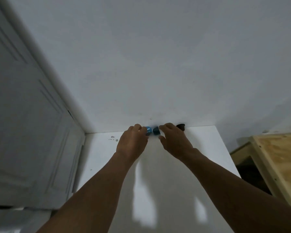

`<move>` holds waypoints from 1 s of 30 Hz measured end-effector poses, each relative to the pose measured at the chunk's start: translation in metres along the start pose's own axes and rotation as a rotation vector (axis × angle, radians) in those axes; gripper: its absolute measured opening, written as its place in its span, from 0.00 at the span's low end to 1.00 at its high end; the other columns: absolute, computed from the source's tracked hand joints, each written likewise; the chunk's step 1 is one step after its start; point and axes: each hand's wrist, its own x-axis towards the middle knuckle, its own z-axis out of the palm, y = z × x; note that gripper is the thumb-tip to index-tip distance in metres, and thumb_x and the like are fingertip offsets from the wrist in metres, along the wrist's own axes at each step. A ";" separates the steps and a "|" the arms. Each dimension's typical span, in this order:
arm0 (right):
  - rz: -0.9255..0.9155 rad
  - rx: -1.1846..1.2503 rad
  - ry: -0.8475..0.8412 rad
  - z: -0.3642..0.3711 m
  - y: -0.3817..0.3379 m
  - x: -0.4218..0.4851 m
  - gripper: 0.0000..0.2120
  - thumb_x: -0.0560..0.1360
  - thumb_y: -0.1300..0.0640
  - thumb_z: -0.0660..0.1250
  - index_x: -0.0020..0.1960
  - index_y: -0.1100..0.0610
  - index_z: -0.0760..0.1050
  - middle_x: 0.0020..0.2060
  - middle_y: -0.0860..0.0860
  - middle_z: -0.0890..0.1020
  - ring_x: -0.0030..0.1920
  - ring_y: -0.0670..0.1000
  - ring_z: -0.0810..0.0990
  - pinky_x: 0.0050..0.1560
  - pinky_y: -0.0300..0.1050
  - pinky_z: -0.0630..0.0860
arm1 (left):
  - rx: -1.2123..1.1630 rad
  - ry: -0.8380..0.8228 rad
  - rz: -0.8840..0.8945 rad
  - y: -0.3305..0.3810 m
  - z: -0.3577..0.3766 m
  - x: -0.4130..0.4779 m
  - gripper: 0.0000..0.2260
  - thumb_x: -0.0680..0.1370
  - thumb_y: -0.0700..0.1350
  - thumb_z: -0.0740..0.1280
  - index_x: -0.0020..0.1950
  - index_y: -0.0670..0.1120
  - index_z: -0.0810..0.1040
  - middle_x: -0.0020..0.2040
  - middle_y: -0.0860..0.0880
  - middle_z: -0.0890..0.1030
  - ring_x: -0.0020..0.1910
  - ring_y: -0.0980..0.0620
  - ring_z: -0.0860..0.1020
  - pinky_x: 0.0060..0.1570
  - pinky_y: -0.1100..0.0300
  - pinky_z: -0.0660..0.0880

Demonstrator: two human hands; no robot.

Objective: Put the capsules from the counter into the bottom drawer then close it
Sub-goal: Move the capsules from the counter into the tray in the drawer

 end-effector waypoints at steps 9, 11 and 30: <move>0.006 -0.002 -0.036 0.048 0.019 0.039 0.13 0.78 0.61 0.62 0.61 0.61 0.74 0.56 0.58 0.76 0.49 0.59 0.78 0.47 0.46 0.74 | -0.122 -0.063 -0.066 -0.019 0.044 0.031 0.16 0.78 0.50 0.64 0.64 0.48 0.74 0.57 0.46 0.75 0.54 0.45 0.76 0.50 0.51 0.76; 0.005 0.007 -0.028 0.055 0.023 0.041 0.12 0.78 0.62 0.61 0.60 0.61 0.74 0.56 0.59 0.77 0.51 0.59 0.78 0.48 0.47 0.74 | -0.136 -0.056 -0.061 -0.022 0.052 0.033 0.16 0.77 0.51 0.64 0.64 0.48 0.75 0.57 0.46 0.75 0.54 0.45 0.76 0.50 0.52 0.76; 0.033 0.009 0.006 0.034 0.010 0.010 0.12 0.75 0.56 0.68 0.56 0.59 0.75 0.53 0.54 0.78 0.49 0.54 0.77 0.46 0.43 0.73 | -0.380 0.163 -0.037 -0.011 0.040 -0.005 0.09 0.72 0.44 0.72 0.51 0.44 0.79 0.48 0.47 0.79 0.41 0.48 0.80 0.39 0.59 0.76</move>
